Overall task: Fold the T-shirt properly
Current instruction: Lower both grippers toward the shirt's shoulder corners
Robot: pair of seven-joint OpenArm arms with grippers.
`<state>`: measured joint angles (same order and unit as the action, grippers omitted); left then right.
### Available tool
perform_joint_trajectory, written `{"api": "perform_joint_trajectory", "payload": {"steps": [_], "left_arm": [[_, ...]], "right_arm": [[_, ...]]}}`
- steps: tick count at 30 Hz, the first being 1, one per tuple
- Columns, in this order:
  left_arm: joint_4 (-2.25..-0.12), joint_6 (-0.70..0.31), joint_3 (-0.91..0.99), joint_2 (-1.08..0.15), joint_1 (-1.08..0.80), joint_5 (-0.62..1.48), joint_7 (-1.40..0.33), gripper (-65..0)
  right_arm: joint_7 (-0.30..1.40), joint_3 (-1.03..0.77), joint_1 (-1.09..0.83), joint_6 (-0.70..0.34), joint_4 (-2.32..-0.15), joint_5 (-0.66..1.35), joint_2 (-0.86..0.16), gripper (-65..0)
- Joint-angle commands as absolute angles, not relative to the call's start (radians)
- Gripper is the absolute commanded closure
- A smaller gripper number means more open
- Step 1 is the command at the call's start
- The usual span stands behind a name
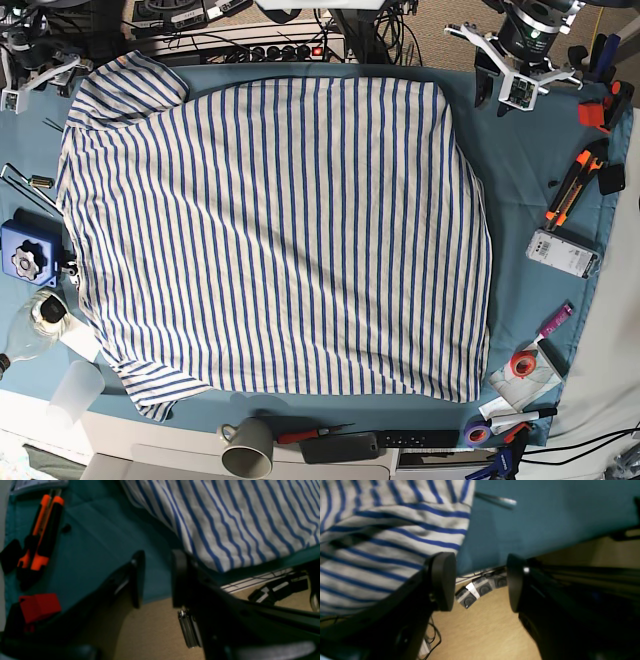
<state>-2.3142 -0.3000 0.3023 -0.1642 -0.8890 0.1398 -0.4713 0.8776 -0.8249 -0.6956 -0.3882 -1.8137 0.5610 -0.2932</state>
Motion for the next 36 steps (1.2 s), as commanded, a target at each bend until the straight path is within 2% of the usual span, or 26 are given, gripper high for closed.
{"api": "perform_joint_trajectory", "payload": {"steps": [1,5,13,18,32,36], "left_arm": [[-2.333,-0.297,0.305,-0.169,-0.900,0.143,-0.451,-19.2],[-2.333,-0.297,0.305,-0.169,-0.897,0.143,-0.451,-19.2],[-2.333,-0.297,0.305,-0.169,-0.894,0.144,-0.452,-19.2],[-2.333,-0.297,0.305,-0.169,-0.884,0.143,-0.453,-19.2],[-2.333,-0.281,0.303,-0.169,-0.812,0.152,-0.460,-19.2],[-2.333,-0.286,0.303,-0.169,-0.742,0.232,-0.570,-20.1]], "right_arm": [[0.866,-0.841,-0.698,-0.416,-1.806,0.574,-0.308,-32.0],[0.876,-0.839,-0.695,-0.512,-1.763,0.682,-0.308,-32.0],[0.862,-0.839,-0.667,-0.512,-1.758,0.687,-0.308,-32.0],[0.916,-0.839,-0.611,-0.513,-1.758,0.680,-0.308,-32.0],[0.946,-0.817,-0.609,-0.492,-1.744,0.655,-0.308,-32.0],[0.947,-0.812,-0.609,-0.489,-1.725,0.657,-0.308,-32.0]]}}
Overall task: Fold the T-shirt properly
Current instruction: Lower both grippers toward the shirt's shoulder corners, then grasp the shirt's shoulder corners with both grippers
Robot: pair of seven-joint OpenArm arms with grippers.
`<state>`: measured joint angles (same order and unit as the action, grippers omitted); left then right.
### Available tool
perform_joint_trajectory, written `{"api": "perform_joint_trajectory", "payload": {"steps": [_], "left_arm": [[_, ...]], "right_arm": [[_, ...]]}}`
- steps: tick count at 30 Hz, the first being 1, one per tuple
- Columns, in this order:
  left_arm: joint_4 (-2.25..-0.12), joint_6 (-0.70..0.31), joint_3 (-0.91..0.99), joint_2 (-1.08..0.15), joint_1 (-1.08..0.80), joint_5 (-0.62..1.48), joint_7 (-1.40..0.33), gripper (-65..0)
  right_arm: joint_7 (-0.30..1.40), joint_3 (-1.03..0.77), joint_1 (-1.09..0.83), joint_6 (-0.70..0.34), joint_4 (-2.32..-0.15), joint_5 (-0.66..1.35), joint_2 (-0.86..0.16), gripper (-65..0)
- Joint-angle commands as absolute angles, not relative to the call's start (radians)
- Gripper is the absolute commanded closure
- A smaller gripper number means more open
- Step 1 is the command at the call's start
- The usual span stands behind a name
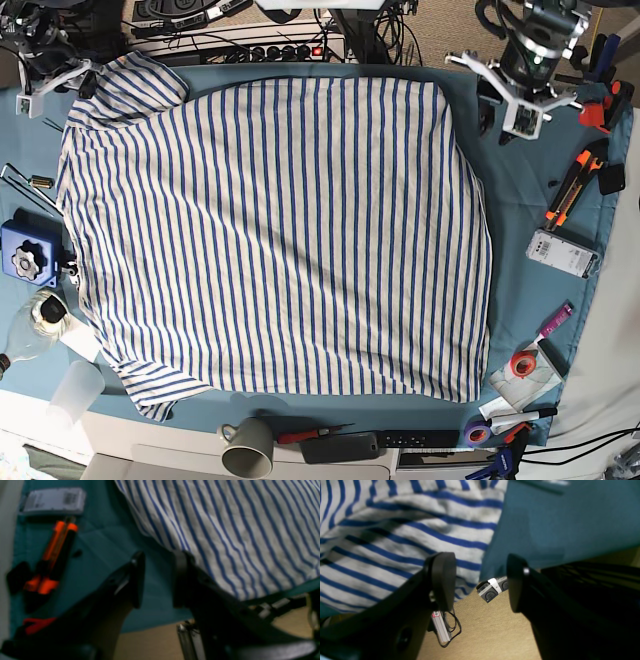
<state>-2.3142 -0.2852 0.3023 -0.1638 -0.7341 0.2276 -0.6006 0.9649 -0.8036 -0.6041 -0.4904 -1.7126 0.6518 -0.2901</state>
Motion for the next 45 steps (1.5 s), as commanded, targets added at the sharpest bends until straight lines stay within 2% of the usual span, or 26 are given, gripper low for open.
{"api": "perform_joint_trajectory", "payload": {"steps": [1,12,15,18,25,31,38,45], "left_arm": [[-2.331,-0.286,0.303,-0.169,-0.725,0.265,-0.595,-20.6],[-2.256,-0.294,0.303,-0.169,-0.688,0.391,-0.675,-20.8],[-2.196,-0.343,0.303,-0.168,-0.678,0.426,-0.696,-25.5],[-2.157,-0.342,0.303,-0.164,-0.679,0.473,-0.720,-30.5],[-2.151,-0.383,0.300,-0.149,-0.654,0.540,-0.727,-30.5],[-2.066,-0.365,0.217,-0.150,-0.605,0.476,-0.726,-30.5],[-1.995,-0.253,0.180,-0.150,-0.562,0.405,-0.739,-30.5],[-1.995,-0.251,0.180,-0.150,-0.562,0.404,-0.771,-30.5]], "right_arm": [[0.948,-0.812,-0.609,-0.489,-1.725,0.657,-0.308,-32.0],[0.955,-0.812,-0.609,-0.489,-1.725,0.657,-0.308,-32.0],[0.958,-0.812,-0.609,-0.489,-1.725,0.657,-0.308,-32.0],[0.957,-0.812,-0.609,-0.489,-1.725,0.658,-0.308,-32.0],[0.958,-0.812,-0.609,-0.490,-1.725,0.657,-0.308,-32.0],[0.958,-0.812,-0.609,-0.489,-1.725,0.658,-0.308,-32.0],[0.957,-0.812,-0.609,-0.490,-1.725,0.658,-0.308,-32.0],[0.944,-0.812,-0.609,-0.491,-1.725,0.658,-0.308,-32.0]]}}
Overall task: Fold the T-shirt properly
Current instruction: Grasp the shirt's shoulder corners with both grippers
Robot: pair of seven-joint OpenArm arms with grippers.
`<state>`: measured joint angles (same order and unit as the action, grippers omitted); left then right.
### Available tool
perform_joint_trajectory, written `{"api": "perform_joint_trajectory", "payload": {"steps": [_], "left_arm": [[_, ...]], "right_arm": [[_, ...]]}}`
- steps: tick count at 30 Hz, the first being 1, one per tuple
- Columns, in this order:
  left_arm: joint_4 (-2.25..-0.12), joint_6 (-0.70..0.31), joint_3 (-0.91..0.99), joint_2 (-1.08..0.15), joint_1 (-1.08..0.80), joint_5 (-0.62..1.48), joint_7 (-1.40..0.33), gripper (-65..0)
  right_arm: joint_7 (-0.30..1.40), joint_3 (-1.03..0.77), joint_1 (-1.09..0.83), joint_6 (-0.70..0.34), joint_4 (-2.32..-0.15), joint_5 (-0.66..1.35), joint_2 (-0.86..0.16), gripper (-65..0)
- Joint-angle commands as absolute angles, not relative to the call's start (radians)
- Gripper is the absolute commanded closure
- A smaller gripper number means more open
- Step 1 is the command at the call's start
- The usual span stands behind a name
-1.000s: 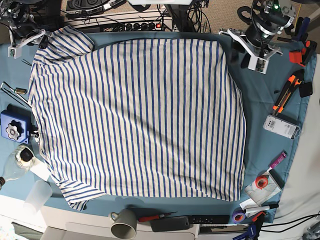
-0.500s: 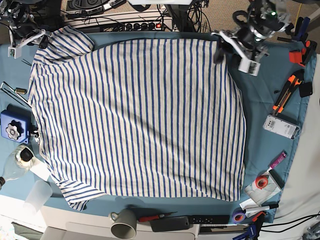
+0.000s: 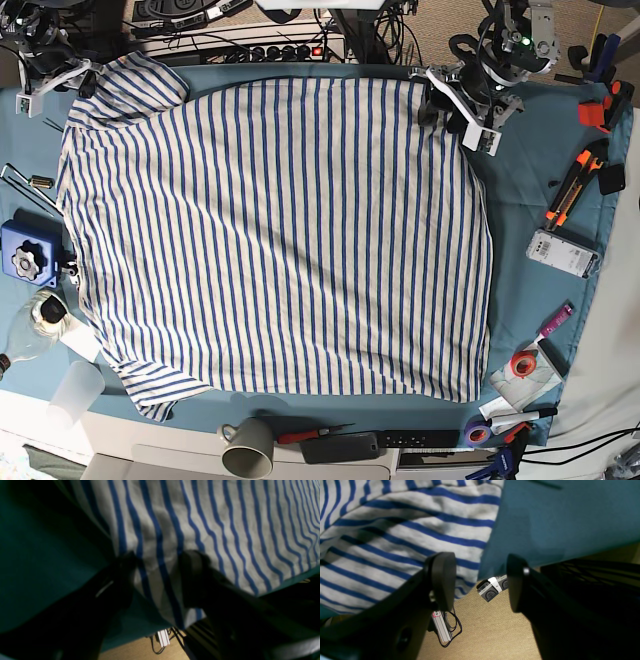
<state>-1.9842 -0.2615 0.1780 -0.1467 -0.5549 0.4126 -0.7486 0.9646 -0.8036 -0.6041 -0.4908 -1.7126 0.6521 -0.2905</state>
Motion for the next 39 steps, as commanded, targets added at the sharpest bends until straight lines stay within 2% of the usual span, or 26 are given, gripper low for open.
{"api": "perform_joint_trajectory", "payload": {"steps": [1,4,9,12,18,24,30,32,34,36,37,39], "left_arm": [[-1.995,-0.251,0.179,-0.150,-0.563,0.404,-0.771,-30.5],[-1.995,-0.250,0.179,-0.150,-0.563,0.426,-0.775,-29.8],[-1.994,-0.251,0.179,-0.150,-0.566,0.450,-0.797,-12.6],[-1.995,-0.251,0.179,-0.150,-0.565,0.450,-0.793,-6.5],[-1.995,-0.251,0.179,-0.150,-0.566,0.450,-0.794,-5.1],[-1.995,-0.252,0.179,-0.150,-0.565,0.450,-0.794,-5.1],[-1.995,-0.252,0.179,-0.150,-0.566,0.450,-0.794,-5.1],[-1.995,-0.252,0.179,-0.150,-0.565,0.450,-0.794,-4.4],[-1.995,-0.252,0.179,-0.150,-0.566,0.450,-0.794,0.0],[-1.995,-0.252,0.179,-0.150,-0.566,0.450,-0.794,0.0],[-1.995,-0.255,0.179,-0.150,-0.566,0.450,-0.794,0.0],[-1.995,-0.288,0.179,-0.150,-0.565,0.450,-0.794,0.0]], "right_arm": [[0.944,-0.812,-0.609,-0.492,-1.725,0.659,-0.308,-32.0],[0.928,-0.812,-0.608,-0.503,-1.725,0.681,-0.308,-32.0],[0.945,-0.812,-0.593,-0.504,-1.725,0.722,-0.308,-31.9],[0.959,-0.812,-0.593,-0.504,-1.725,0.722,-0.308,-31.9],[1.023,-0.812,-0.593,-0.467,-1.725,0.716,-0.307,-31.9],[0.991,-0.802,-0.585,-0.460,-1.719,0.707,-0.259,-31.6],[0.988,-0.715,-0.579,-0.482,-1.668,0.707,-0.246,-24.7],[0.973,-0.696,-0.579,-0.482,-1.666,0.706,-0.247,-19.2],[0.972,-0.693,-0.578,-0.482,-1.666,0.706,-0.247,-10.5],[0.974,-0.696,-0.579,-0.482,-1.666,0.706,-0.247,-3.3],[0.977,-0.696,-0.579,-0.482,-1.666,0.706,-0.247,-0.7],[0.985,-0.696,-0.579,-0.482,-1.668,0.706,-0.247,0.0]]}}
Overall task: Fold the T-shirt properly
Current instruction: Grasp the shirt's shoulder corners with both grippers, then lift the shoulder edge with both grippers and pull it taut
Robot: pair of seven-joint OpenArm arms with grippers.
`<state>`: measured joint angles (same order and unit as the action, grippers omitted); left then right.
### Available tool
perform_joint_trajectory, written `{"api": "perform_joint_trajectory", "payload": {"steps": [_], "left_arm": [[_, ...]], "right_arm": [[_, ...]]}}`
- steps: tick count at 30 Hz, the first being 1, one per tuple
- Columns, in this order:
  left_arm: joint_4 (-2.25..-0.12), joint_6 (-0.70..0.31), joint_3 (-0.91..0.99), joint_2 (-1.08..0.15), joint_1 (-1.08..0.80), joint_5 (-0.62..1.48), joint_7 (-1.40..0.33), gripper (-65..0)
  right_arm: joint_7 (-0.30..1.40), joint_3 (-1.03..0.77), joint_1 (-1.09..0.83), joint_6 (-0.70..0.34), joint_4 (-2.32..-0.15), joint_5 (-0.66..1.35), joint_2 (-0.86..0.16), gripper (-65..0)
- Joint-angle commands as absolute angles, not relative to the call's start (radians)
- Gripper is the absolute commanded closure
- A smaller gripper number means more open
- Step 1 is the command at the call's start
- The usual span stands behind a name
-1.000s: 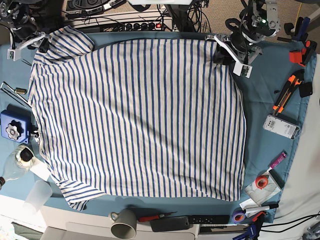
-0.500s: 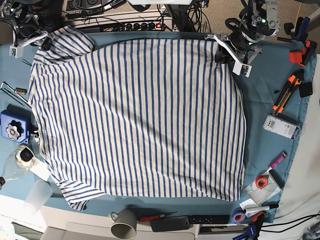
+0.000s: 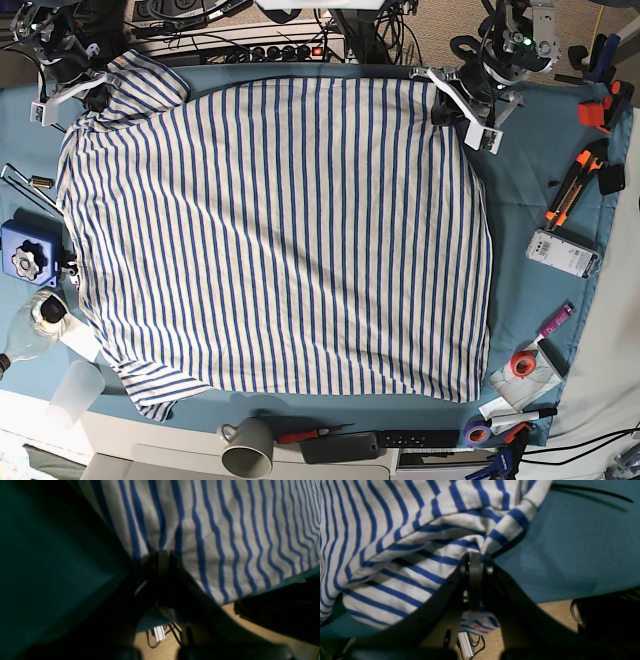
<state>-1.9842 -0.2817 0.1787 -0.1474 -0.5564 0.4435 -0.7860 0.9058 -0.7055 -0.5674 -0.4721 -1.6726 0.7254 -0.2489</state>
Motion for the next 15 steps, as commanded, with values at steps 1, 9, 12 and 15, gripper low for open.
{"api": "perform_joint_trajectory", "payload": {"steps": [1,9,12,15], "left_arm": [[-1.995,-0.307,0.179,-0.150,-0.565,0.456,-0.793,0.0],[-2.013,-0.342,0.180,-0.150,-0.565,0.543,-0.794,0.0],[-2.034,-0.341,0.180,-0.150,-0.565,0.528,-0.793,0.0],[-2.057,-0.337,0.190,-0.150,-0.566,0.500,-0.794,0.0]], "right_arm": [[0.987,-0.696,-0.579,-0.482,-1.669,0.706,-0.248,0.0],[0.995,-0.716,-0.579,-0.482,-1.670,0.708,-0.288,0.0],[0.994,-0.741,-0.579,-0.483,-1.670,0.727,-0.300,0.0],[0.995,-0.783,-0.574,-0.530,-1.676,0.802,-0.299,0.0]]}}
